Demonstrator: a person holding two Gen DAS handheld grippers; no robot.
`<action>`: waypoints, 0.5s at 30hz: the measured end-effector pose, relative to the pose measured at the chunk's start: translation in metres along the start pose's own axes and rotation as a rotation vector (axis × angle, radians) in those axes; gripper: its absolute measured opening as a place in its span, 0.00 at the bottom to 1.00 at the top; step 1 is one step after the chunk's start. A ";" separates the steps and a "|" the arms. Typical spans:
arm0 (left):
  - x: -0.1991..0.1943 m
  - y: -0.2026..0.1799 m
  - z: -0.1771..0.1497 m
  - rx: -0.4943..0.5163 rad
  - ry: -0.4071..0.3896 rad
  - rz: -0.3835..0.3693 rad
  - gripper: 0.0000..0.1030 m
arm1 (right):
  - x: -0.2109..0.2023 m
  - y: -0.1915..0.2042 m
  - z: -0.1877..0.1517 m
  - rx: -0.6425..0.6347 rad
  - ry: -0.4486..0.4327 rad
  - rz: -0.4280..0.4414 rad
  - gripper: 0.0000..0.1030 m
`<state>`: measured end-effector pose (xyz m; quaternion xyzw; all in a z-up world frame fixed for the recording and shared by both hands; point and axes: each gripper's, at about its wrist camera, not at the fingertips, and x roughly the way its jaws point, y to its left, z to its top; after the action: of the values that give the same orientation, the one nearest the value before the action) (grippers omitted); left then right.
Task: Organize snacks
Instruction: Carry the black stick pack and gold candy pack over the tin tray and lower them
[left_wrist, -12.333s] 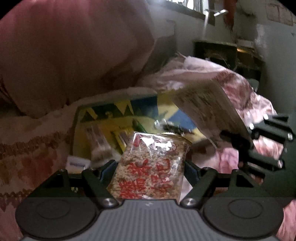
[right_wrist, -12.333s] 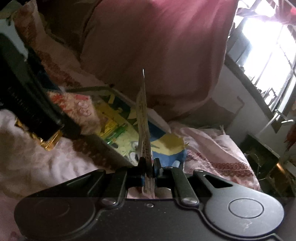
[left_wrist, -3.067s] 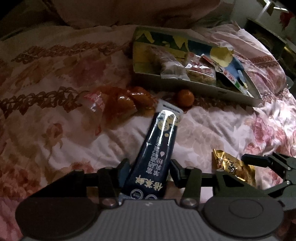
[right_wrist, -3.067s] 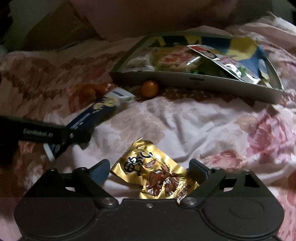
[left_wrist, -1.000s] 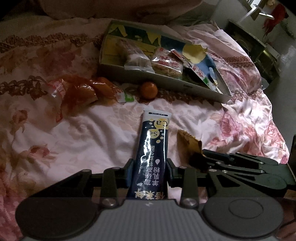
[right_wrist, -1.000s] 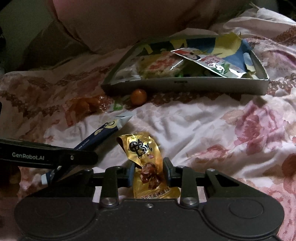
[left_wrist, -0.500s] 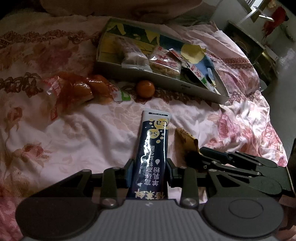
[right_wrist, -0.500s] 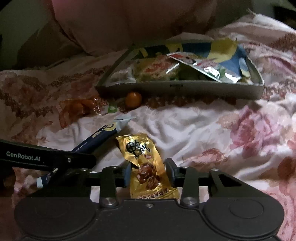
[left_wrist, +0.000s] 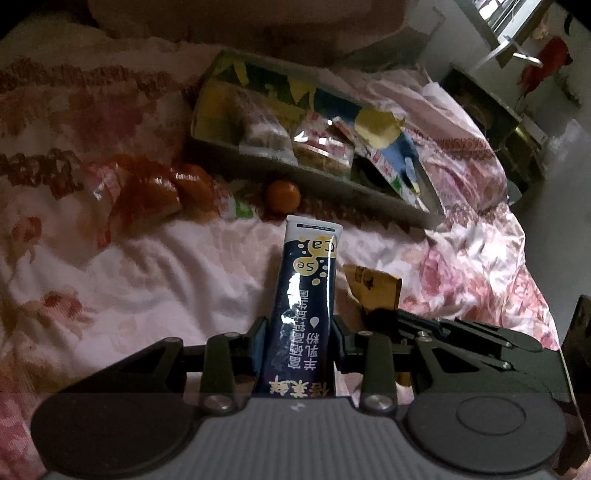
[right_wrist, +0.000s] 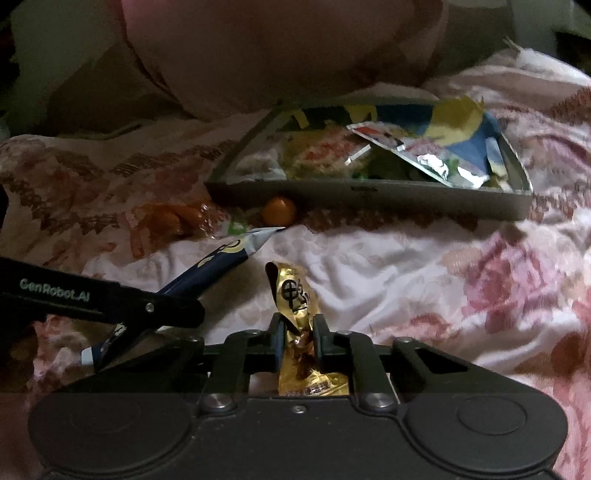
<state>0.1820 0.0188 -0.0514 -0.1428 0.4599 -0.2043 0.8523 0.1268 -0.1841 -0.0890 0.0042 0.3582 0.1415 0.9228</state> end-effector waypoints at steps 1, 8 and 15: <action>-0.002 -0.001 0.000 0.012 -0.017 0.007 0.37 | 0.000 0.001 0.000 -0.005 -0.001 0.000 0.16; -0.013 -0.012 0.004 0.064 -0.134 0.027 0.37 | -0.004 -0.002 0.003 0.013 -0.042 0.004 0.16; -0.014 -0.035 0.027 0.143 -0.256 0.099 0.37 | -0.013 -0.021 0.023 0.075 -0.147 0.013 0.15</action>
<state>0.1900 -0.0038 -0.0120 -0.0836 0.3382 -0.1742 0.9210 0.1381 -0.2054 -0.0651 0.0515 0.2947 0.1332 0.9448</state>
